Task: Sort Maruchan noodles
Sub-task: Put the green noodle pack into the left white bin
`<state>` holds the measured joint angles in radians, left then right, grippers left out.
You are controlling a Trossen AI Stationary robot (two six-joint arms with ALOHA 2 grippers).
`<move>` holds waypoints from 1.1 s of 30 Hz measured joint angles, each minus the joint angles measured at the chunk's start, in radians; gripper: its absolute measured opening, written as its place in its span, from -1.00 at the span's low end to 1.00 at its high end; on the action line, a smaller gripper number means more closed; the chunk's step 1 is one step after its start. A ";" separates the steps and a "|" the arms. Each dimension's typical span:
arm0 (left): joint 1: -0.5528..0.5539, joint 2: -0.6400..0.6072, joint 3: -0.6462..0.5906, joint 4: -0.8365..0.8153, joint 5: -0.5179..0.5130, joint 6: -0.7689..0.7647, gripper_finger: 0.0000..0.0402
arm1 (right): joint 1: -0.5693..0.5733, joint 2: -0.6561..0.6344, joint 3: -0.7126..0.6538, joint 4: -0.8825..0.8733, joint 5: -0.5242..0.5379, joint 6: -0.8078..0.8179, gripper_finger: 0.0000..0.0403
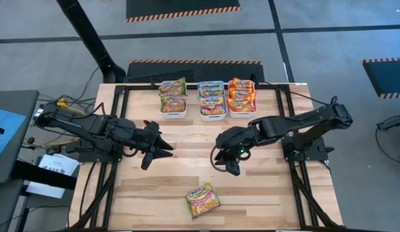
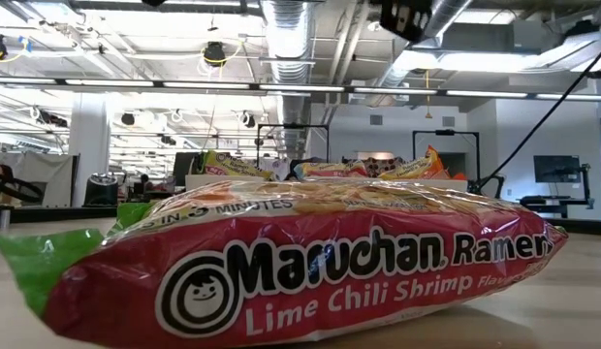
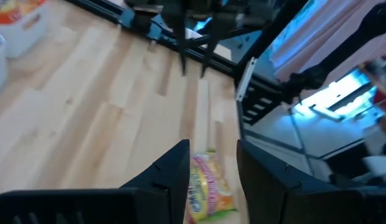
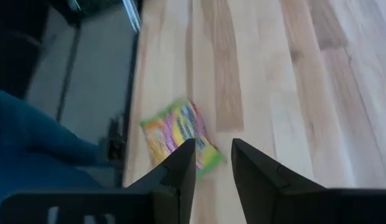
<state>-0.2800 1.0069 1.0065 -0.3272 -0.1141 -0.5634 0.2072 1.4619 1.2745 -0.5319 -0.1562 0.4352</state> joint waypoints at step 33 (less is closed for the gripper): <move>-0.117 0.098 0.001 0.229 -0.383 -0.221 -0.42 | 0.054 0.328 0.028 0.378 -0.138 -0.287 0.02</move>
<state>-0.3969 1.1045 1.0079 -0.0978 -0.4967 -0.7842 0.2615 1.7895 1.3021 -0.1537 -0.2943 0.1482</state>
